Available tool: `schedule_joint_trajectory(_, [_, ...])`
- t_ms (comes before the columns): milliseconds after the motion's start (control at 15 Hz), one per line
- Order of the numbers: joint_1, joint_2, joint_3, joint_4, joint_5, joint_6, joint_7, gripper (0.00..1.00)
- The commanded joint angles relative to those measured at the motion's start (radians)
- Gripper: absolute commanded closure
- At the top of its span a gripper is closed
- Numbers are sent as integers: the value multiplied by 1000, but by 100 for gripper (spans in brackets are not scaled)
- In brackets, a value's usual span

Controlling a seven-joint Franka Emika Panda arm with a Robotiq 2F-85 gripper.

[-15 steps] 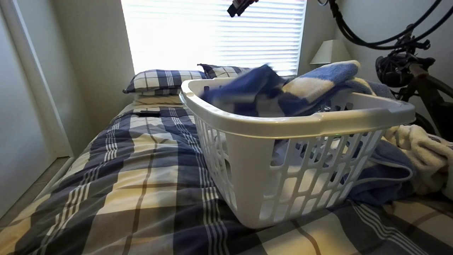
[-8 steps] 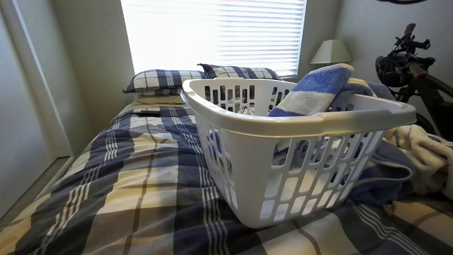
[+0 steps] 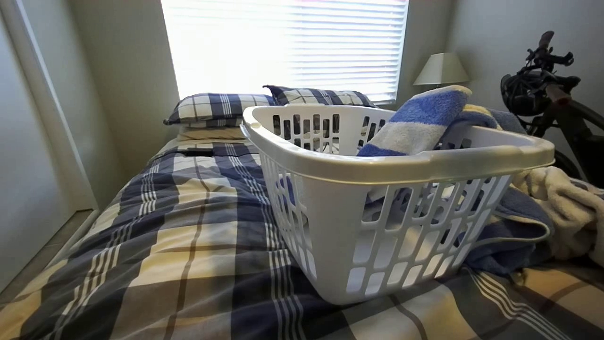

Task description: Remove the white and blue towel from the bed and put it on the table

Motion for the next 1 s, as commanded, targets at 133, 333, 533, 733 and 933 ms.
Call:
schedule_joint_trajectory(133, [-271, -151, 93, -21, 287, -303, -373, 0])
schedule_joint_trajectory(333, [-364, -241, 28, -26, 346, -465, -496, 0])
schedule_joint_trajectory(533, [-271, -302, -216, -48, 440, -556, -658, 0])
schedule_joint_trajectory(733, [-180, -374, -454, -132, 615, -586, -869, 0])
schedule_joint_trajectory(933, [-57, -458, -694, -277, 806, -594, -1017, 0])
